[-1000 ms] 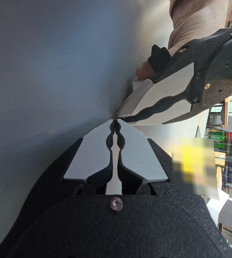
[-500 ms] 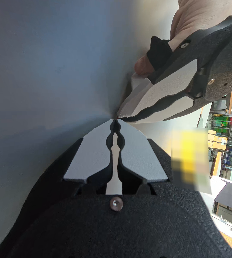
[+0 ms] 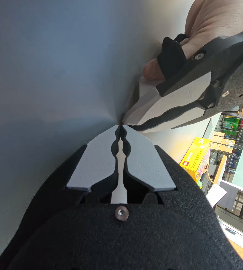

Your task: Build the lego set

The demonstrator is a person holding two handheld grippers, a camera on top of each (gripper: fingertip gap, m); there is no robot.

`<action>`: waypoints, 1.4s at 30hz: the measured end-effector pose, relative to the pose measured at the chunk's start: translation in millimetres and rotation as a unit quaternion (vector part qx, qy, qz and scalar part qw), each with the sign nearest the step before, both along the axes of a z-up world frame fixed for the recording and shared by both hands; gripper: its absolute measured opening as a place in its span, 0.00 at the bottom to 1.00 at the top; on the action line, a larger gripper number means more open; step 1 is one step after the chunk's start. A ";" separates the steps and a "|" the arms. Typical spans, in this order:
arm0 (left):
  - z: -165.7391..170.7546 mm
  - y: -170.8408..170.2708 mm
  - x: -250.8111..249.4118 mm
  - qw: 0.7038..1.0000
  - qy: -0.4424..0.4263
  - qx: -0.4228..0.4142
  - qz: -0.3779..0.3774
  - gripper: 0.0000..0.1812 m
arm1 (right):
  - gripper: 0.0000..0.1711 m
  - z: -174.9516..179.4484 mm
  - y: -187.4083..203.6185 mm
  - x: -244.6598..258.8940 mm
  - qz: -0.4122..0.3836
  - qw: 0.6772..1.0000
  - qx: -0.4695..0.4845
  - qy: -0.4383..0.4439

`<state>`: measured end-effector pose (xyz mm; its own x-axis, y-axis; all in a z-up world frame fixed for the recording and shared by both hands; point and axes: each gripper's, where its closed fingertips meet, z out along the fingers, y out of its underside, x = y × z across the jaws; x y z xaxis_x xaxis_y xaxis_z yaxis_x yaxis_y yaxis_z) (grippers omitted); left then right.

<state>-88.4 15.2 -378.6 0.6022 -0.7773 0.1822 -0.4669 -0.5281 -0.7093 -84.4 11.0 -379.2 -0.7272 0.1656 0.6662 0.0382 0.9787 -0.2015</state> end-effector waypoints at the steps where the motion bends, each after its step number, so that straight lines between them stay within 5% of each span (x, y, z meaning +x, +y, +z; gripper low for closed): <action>1: 2.1 0.2 -0.2 1.000 -0.021 -0.008 0.007 0.03 | 0.00 -0.1 0.1 0.0 0.004 1.000 0.003 -0.003; 9: 12.7 2.5 -3.6 0.991 -0.117 -0.059 0.028 0.04 | 0.00 -0.2 -0.9 -3.2 -0.008 1.000 0.014 -0.011; 12: 32.2 10.1 -10.3 0.982 -0.182 -0.037 0.046 0.04 | 0.00 4.7 21.7 -10.5 -0.072 0.997 0.021 0.020; 14: 60.1 15.2 -16.2 0.971 -0.233 0.019 0.053 0.04 | 0.00 17.7 31.9 -10.3 -0.160 0.982 -0.093 0.027; 17: 105.2 20.0 -29.1 0.946 -0.256 0.187 0.060 0.04 | 0.00 63.5 39.4 -15.3 -0.262 0.888 -0.370 0.075; 21: 147.1 12.6 -40.7 0.877 -0.241 0.411 0.066 0.04 | 0.00 140.1 22.0 -22.9 -0.183 0.652 -0.736 0.030; 23: 151.2 5.7 -38.0 0.866 -0.208 0.451 0.053 0.04 | 0.08 157.1 18.0 -28.2 -0.133 0.560 -0.818 -0.016; 25: 154.9 0.2 -35.4 0.859 -0.183 0.476 0.043 0.04 | 0.11 161.5 10.5 -33.7 -0.097 0.511 -0.853 -0.049; 33: 156.5 -7.0 -34.7 0.853 -0.155 0.497 0.038 0.04 | 0.10 159.1 0.5 -38.4 -0.049 0.413 -0.905 -0.089; 42: 149.7 -3.4 -31.5 0.851 -0.113 0.511 0.033 0.04 | 0.04 150.6 -3.3 -39.4 -0.058 0.406 -0.906 -0.109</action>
